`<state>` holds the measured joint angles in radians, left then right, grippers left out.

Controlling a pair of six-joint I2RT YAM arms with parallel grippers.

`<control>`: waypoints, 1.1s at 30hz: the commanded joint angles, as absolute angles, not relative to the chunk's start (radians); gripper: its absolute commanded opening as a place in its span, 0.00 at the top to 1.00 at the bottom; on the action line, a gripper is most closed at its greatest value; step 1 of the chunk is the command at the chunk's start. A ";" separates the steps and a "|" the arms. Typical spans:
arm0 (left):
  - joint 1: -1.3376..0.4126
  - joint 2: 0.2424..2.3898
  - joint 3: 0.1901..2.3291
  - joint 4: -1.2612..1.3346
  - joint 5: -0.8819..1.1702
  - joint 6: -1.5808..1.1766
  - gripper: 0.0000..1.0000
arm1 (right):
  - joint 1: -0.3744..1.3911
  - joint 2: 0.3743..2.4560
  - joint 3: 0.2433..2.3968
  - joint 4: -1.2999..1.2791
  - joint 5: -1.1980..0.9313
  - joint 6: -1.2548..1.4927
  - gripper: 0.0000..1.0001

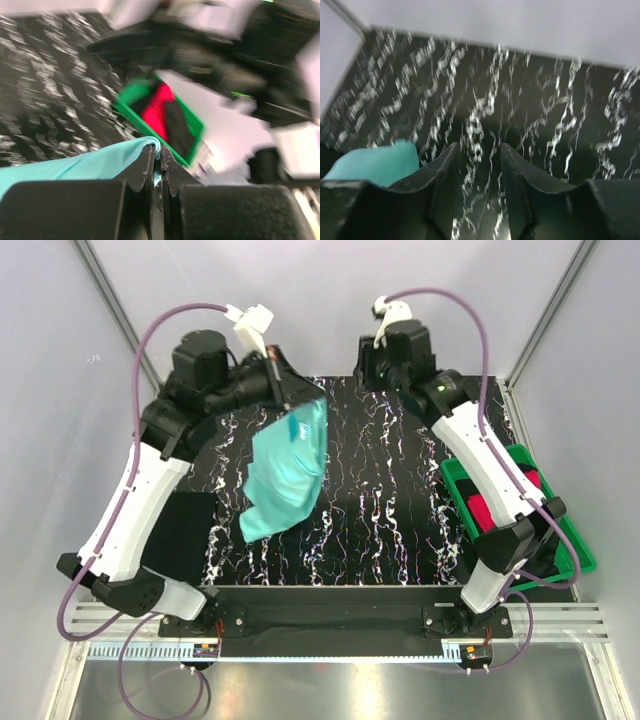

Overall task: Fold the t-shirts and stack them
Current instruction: Flatten the tshirt out

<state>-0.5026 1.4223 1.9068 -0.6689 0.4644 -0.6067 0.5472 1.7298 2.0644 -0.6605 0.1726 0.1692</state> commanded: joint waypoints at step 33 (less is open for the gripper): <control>-0.698 0.667 0.489 -0.620 0.385 -0.956 1.00 | 0.903 2.155 1.828 -0.742 -0.178 0.400 0.26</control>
